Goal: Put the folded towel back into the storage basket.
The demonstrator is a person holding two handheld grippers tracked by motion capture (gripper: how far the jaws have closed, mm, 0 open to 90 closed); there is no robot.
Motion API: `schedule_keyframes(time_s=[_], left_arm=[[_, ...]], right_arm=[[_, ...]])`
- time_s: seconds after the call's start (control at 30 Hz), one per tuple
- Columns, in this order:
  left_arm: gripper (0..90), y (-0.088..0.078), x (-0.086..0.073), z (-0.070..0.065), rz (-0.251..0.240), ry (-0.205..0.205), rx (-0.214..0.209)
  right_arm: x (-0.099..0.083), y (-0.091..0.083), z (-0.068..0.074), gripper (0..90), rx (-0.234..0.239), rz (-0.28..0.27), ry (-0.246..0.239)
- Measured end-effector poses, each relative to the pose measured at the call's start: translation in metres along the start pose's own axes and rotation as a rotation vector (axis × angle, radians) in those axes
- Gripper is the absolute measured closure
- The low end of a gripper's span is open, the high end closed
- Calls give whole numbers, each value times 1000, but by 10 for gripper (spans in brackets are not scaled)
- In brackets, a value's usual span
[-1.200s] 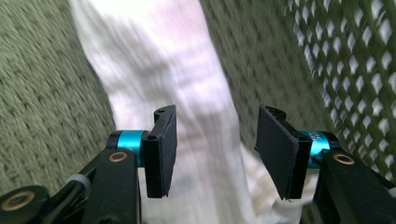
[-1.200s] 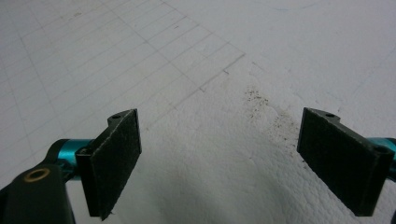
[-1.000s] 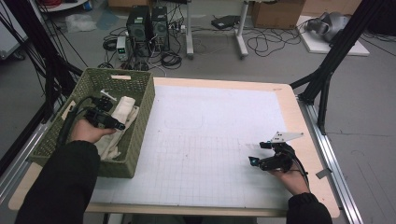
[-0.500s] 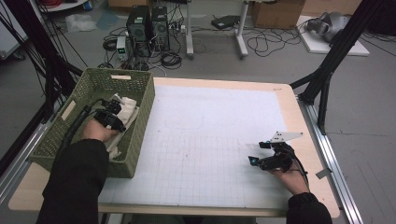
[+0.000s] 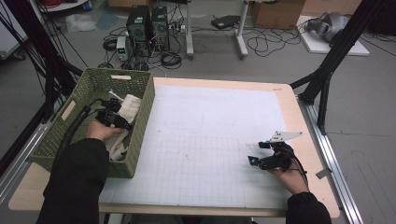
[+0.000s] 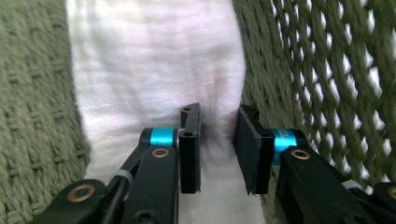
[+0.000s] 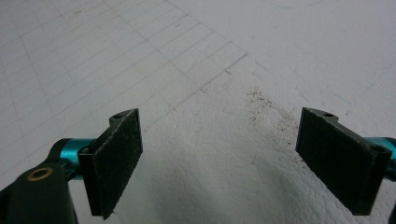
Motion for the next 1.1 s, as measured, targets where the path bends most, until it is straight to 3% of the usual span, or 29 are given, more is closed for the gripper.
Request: schedule_keyframes(time_s=[0.07, 0.23, 0.33, 0.4, 0.5, 0.6, 0.63, 0.7, 0.77, 0.83, 0.9, 1.1], left_arm=[[678, -2, 2, 1, -5, -10, 10], [638, -16, 11, 4, -71, -20, 5], [642, -29, 12, 10, -96, -7, 17], [633, -34, 8, 14, -74, 29, 34], [606, -36, -8, 16, 17, 81, 25], [611, -34, -24, 13, 94, 95, -26], [639, -32, -28, 10, 110, 104, -53], [730, -26, -35, 8, 153, 144, -42], [865, -21, -35, 4, 155, 139, -49], [893, -15, -33, 4, 138, 114, -38], [893, -9, -33, 3, 127, 99, -46], [773, -29, -33, 2, 123, 177, -79]], right_arm=[[0, -1, 0, 139, -2, -3, 3], [2, -4, 0, 140, -5, -15, -1], [2, -4, 0, 141, -6, -15, -4], [1, -4, 1, 141, -6, -12, -1], [1, -4, 1, 141, -7, -12, 1], [2, -4, 1, 141, -10, -12, -6], [2, -4, 1, 141, -10, -11, -5], [3, -4, 2, 141, -10, -11, -9], [3, -3, 2, 141, -7, -11, -6], [3, -3, 2, 141, -10, -10, -5], [3, -3, 2, 141, -10, -10, -5], [3, -3, 1, 141, -11, -10, -7]])
Point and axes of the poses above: each handheld gripper's, and its own axes: y roughly forward along the jaws, x roughly out of its top, z roughly to its left, the point moved 10 cm from there along y, roughly forward along the jaws, and after that the axes turned 15 degrees about x, right-handed, at the moved point
